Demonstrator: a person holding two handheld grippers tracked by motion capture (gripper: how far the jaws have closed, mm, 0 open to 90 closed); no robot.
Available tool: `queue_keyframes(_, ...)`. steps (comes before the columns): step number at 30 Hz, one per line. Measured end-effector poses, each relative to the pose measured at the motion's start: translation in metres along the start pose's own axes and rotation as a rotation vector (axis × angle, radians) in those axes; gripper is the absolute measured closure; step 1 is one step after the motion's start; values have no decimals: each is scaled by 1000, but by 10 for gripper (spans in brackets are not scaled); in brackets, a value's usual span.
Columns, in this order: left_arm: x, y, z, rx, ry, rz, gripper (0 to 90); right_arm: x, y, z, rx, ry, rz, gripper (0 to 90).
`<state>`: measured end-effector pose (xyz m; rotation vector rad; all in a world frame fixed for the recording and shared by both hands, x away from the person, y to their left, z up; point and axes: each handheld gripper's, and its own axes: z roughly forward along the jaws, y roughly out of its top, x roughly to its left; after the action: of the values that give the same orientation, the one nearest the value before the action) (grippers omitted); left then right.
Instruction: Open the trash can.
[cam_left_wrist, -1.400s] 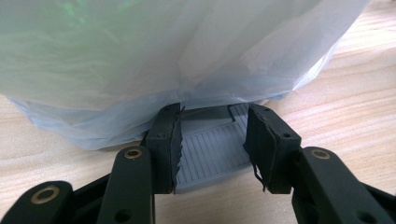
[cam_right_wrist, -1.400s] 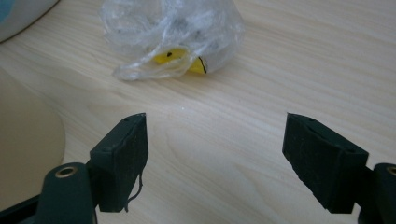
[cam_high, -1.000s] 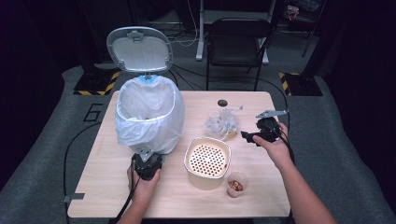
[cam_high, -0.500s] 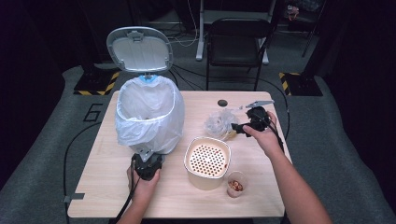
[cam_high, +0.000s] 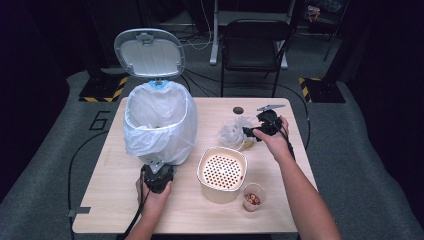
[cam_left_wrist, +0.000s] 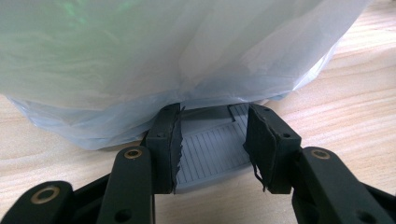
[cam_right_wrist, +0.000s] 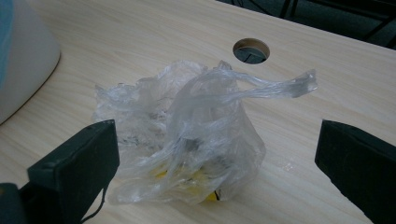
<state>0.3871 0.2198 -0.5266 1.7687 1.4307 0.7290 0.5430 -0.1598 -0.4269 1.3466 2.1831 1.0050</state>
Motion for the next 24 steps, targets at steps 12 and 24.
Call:
queue_keyframes(12, 0, 0, 0, -1, -1, 0, 554, 1, -5, 24, -12, -17, -5, 0)
queue_keyframes(24, 0, 0, 0, -1, -1, 0, 554, 0, -16, 47, 27, -11, 7, 98)
